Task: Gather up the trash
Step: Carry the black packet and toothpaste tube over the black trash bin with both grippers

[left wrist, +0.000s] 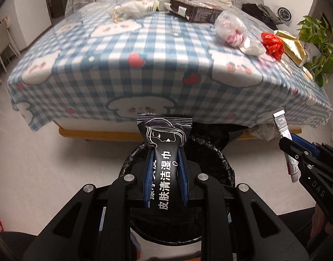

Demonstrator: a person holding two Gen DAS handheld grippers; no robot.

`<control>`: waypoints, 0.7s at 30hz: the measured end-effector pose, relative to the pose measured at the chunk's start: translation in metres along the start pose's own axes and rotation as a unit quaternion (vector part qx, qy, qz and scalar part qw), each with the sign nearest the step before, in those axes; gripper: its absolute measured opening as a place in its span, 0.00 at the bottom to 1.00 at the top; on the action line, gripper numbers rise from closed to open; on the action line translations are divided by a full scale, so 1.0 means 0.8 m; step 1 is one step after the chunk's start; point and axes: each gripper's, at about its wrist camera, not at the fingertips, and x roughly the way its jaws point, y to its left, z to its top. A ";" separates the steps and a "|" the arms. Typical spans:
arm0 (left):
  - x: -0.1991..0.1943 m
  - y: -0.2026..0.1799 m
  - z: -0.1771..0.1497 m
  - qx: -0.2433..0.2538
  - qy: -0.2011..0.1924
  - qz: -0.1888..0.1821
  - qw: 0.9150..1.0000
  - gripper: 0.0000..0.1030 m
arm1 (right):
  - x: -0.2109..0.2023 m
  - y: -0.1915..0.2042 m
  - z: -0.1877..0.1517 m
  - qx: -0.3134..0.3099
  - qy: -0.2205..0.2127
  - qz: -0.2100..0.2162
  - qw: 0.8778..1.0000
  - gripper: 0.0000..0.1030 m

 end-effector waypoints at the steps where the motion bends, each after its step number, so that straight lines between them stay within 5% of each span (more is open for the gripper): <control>1: 0.004 0.000 -0.002 -0.001 0.001 -0.002 1.000 0.20 | 0.005 -0.002 -0.004 0.005 0.004 0.001 1.000 0.21; 21: 0.115 -0.007 -0.056 0.003 0.043 -0.020 0.999 0.20 | 0.102 0.007 -0.061 -0.009 0.070 -0.005 0.998 0.21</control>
